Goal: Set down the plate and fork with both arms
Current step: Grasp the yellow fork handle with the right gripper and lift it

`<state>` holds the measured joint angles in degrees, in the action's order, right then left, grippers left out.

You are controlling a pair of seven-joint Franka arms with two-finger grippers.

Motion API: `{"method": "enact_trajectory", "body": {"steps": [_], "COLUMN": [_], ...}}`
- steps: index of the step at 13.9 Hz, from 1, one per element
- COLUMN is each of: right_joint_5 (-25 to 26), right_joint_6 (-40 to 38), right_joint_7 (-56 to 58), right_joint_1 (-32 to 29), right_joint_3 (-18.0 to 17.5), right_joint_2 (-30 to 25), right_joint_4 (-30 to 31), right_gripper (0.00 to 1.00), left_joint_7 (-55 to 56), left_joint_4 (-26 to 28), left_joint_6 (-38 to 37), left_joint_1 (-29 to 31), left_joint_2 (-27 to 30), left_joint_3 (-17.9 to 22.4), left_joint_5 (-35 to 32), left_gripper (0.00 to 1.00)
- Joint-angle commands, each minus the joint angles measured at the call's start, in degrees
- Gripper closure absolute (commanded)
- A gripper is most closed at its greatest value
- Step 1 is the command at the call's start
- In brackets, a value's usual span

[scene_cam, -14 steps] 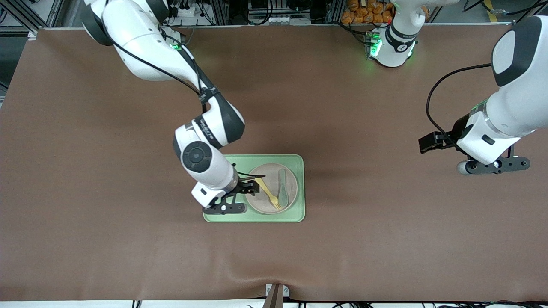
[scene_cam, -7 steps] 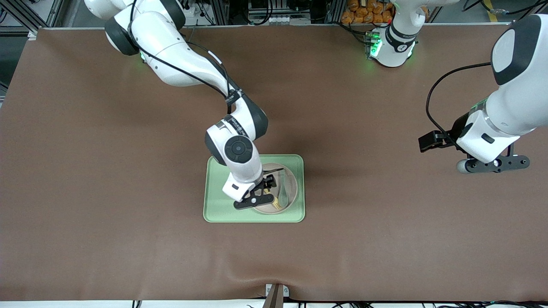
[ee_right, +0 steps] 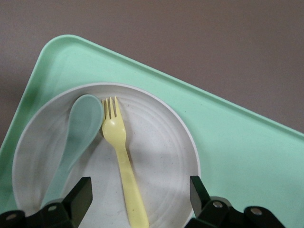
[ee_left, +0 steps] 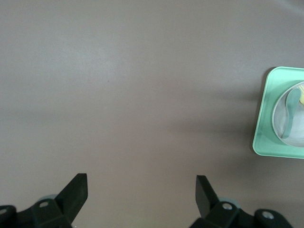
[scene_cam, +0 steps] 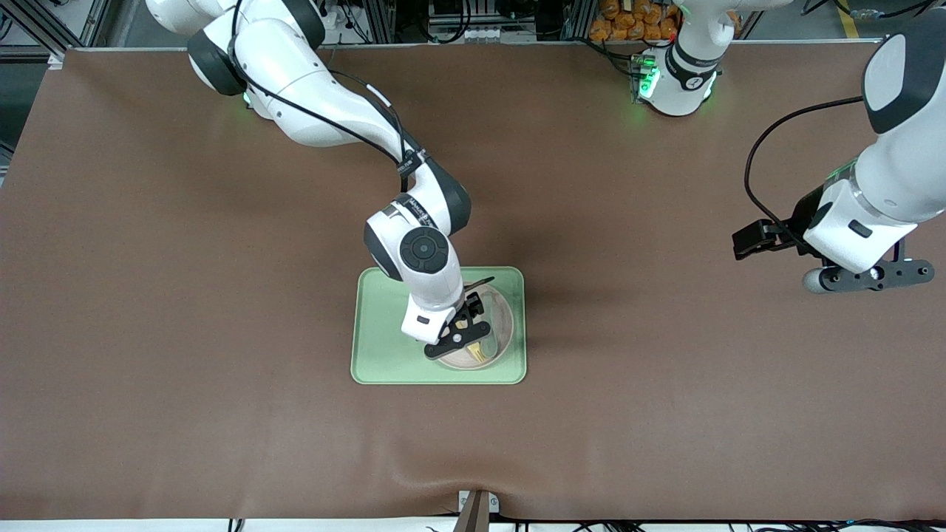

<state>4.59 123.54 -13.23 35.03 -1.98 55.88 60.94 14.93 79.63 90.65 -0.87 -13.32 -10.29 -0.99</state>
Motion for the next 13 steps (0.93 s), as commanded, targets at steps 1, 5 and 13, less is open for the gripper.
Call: {"method": "enact_trajectory", "body": {"steps": [1,5,13], "right_joint_5": [0.34,-0.01,-0.54], "right_joint_6": [0.12,0.21,0.38], "right_joint_7": [4.69,4.88,4.27], "right_joint_1": [-0.14,-0.22,0.48], "right_joint_3": [0.13,0.13,0.13], "right_joint_2": [1.43,1.78,3.54], "right_joint_4": [-2.06,-1.53,-1.53], "right_gripper": [0.09,0.12,0.24], "left_joint_7": [-3.93,-7.19,-7.72], "left_joint_4": [2.63,3.33,11.24], "left_joint_6": [0.23,0.23,3.22], "left_joint_1": [2.19,3.68,5.62], "left_joint_2": [3.38,5.32,12.17], "left_joint_3": [-0.7,-0.7,-0.79], "left_joint_5": [-0.33,-0.42,-0.16], "left_gripper": [0.0,0.0,0.0]}}
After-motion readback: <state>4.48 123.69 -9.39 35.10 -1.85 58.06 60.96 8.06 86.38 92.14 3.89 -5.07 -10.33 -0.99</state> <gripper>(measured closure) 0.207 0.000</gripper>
